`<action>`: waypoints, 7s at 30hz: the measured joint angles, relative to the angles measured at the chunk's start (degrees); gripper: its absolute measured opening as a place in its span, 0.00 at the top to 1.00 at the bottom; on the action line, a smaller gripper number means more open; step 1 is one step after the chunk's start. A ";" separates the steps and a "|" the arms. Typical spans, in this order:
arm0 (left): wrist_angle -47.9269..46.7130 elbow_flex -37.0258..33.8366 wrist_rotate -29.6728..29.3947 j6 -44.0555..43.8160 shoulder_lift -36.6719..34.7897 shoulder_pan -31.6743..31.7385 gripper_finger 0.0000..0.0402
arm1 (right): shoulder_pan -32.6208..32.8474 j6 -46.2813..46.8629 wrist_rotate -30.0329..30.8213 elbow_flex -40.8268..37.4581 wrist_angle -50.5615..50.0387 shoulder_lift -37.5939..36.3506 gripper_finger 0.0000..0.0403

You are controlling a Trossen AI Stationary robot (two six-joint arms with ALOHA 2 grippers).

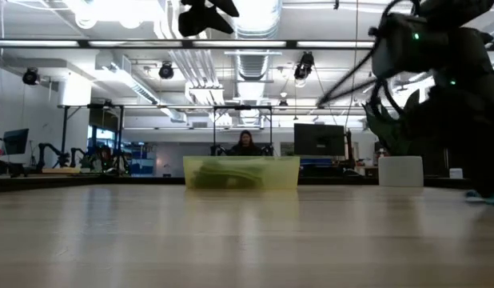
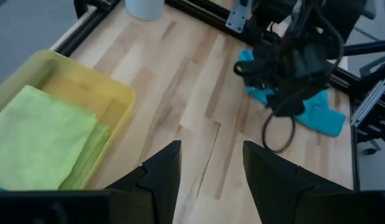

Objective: Fold microfiber towels
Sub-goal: Fold the blue microfiber cloth

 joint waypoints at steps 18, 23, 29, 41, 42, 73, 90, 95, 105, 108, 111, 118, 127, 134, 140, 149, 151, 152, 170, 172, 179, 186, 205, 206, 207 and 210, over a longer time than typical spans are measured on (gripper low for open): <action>-6.11 -1.64 -2.22 7.78 -2.94 1.51 0.61 | -6.11 -10.61 27.79 21.54 0.51 -0.14 0.35; -5.12 -4.15 -2.22 7.58 -2.42 1.51 0.61 | -11.89 -12.46 17.36 21.88 -15.30 4.51 0.35; -3.98 -5.99 -2.20 7.44 -2.66 1.51 0.61 | -17.66 -12.80 5.93 19.33 -7.19 9.54 0.37; -8.73 -5.99 -4.59 16.37 -6.25 3.63 0.61 | -17.23 -11.32 -1.50 24.88 -11.67 17.74 0.37; -8.48 -5.99 -5.02 17.35 -6.64 4.27 0.61 | -16.97 -9.90 -0.16 25.41 -11.80 17.27 0.37; -3.20 -11.56 1.23 15.82 -7.78 9.92 0.61 | -10.04 2.57 3.85 21.38 1.19 16.12 0.55; -5.60 -11.67 1.13 1.77 -10.33 6.32 0.61 | -10.65 -20.74 14.85 34.67 -1.63 16.19 0.98; -5.01 -12.33 0.99 -0.46 -11.85 4.12 0.61 | -11.46 -38.74 11.59 32.53 -5.81 16.19 0.96; -4.48 -12.70 0.68 -0.59 -12.16 1.75 0.61 | -14.55 -54.57 1.74 28.23 -6.86 16.17 0.94; -3.68 -12.99 0.65 -0.81 -12.15 1.66 0.61 | -15.39 -55.61 -0.34 27.44 -7.01 16.17 0.93; -3.30 -13.09 0.60 -0.81 -12.19 1.66 0.61 | -15.96 -55.73 -0.89 27.42 -7.44 16.17 0.87; -3.31 -13.26 0.55 1.55 -12.17 1.66 0.61 | -15.99 -62.80 -0.08 27.64 -7.45 16.17 0.61; 1.20 -13.10 0.57 8.46 -12.12 1.79 0.61 | -16.00 -73.58 1.46 23.38 -6.77 16.23 0.45; 2.38 -13.14 0.57 10.01 -12.15 1.79 0.61 | -15.75 -68.43 1.18 19.78 -3.06 16.25 0.53; 1.55 -13.18 0.58 10.69 -12.23 1.90 0.61 | -14.84 -64.39 0.69 19.03 -3.02 16.25 0.77; 2.06 -13.40 0.60 10.66 -12.12 1.90 0.61 | -14.85 -59.82 0.68 28.02 -3.53 13.48 0.97; 2.06 -13.40 0.61 10.29 -12.12 1.90 0.61 | -14.84 -59.01 3.92 31.23 -3.33 11.29 0.98; 2.07 -13.40 0.84 10.19 -12.12 1.90 0.61 | -14.84 -58.71 5.67 32.84 -3.16 9.95 0.98; 10.03 -13.36 4.53 7.16 -11.23 1.88 0.61 | -9.90 -63.84 9.09 39.40 -1.81 -2.95 0.98; 10.04 -13.40 4.79 7.15 -10.73 1.86 0.61 | -7.90 -61.82 8.01 36.29 -5.83 -2.08 0.98; 10.06 -13.40 6.09 7.17 -8.57 1.86 0.61 | -0.53 -45.68 4.40 23.09 -5.90 0.08 0.98; 10.06 -13.46 10.04 7.17 -4.44 1.86 0.61 | 4.24 -35.90 8.11 17.25 4.14 -0.84 0.98; 13.63 -13.46 13.06 7.16 2.21 1.86 0.61 | 10.65 -27.61 21.77 17.12 3.67 -0.89 0.98; 13.63 -13.46 13.81 7.11 3.08 1.88 0.61 | 11.65 -24.49 21.66 16.11 3.86 -0.64 0.98; 13.64 -13.46 14.95 7.08 4.02 1.87 0.61 | 12.58 -20.91 21.50 15.17 3.65 -0.55 0.97; 13.57 -13.46 18.18 7.04 6.48 1.77 0.61 | 14.80 -8.92 21.61 14.00 3.83 -1.14 0.92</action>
